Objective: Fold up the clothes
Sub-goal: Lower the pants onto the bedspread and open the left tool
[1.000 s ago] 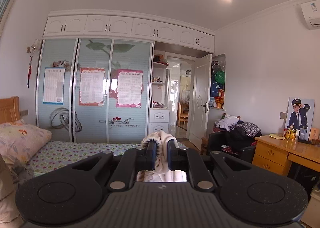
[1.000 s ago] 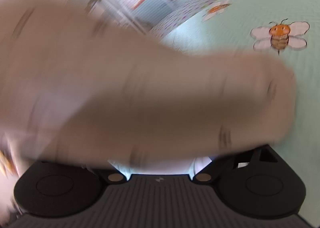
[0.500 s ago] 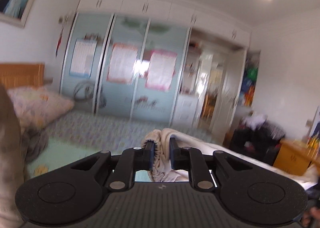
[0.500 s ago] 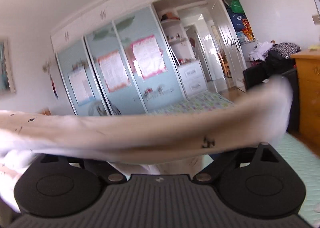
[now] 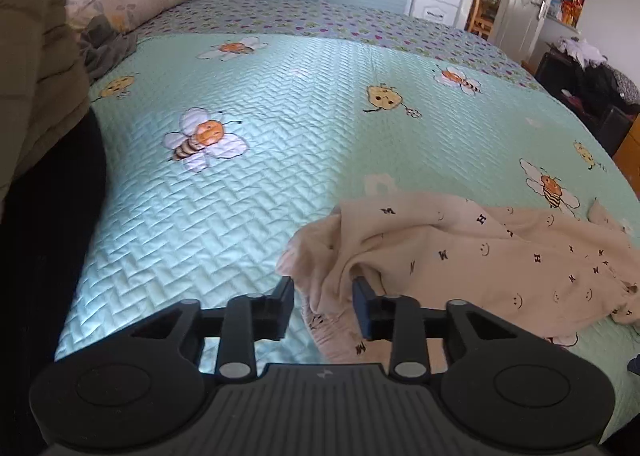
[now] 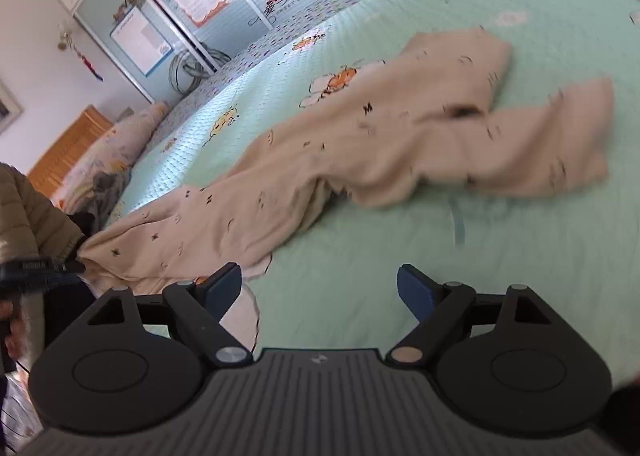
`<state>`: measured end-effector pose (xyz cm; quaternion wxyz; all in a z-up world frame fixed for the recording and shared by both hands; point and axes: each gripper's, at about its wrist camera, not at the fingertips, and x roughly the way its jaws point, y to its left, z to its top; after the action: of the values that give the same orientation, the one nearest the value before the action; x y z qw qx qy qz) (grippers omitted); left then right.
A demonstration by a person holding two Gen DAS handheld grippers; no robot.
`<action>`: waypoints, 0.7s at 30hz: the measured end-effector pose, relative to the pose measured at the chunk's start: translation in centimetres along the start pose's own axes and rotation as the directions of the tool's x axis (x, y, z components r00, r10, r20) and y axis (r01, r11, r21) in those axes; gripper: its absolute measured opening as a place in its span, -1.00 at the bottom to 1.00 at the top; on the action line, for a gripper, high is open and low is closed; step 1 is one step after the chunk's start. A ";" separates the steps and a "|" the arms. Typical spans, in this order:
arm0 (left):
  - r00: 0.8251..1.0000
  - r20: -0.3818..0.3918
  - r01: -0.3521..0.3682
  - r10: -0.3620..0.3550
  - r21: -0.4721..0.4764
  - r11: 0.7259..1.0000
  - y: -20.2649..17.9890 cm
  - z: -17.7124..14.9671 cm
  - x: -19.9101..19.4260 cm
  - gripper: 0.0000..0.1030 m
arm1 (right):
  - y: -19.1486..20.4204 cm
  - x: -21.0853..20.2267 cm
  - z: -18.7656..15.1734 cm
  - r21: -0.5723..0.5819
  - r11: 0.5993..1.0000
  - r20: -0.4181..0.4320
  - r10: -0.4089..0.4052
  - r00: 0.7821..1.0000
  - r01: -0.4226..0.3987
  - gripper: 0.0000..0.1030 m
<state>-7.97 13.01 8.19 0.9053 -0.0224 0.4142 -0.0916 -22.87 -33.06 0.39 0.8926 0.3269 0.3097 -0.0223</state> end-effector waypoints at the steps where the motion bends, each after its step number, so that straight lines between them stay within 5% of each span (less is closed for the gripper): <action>1: 1.000 0.006 -0.006 0.006 -0.012 1.000 0.7 -0.4 -0.4 0.01 | 0.0 0.0 0.0 0.005 1.000 0.007 0.002 1.000 -0.002 0.67; 11: 0.999 0.032 0.010 -0.006 -0.122 0.992 4.5 -3.2 -1.7 0.09 | 2.8 1.8 -0.3 -0.037 0.995 0.015 0.090 0.996 -0.090 0.68; 21: 0.997 -0.070 0.008 -0.020 -0.167 0.986 5.2 -2.9 4.3 0.13 | 9.4 4.2 -0.2 -0.212 0.965 -0.080 0.141 0.987 -0.155 0.70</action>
<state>-6.67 17.40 2.45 0.8841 -0.0976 0.4525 -0.0637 -17.26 -24.90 3.24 0.9116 0.2502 0.3137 0.0890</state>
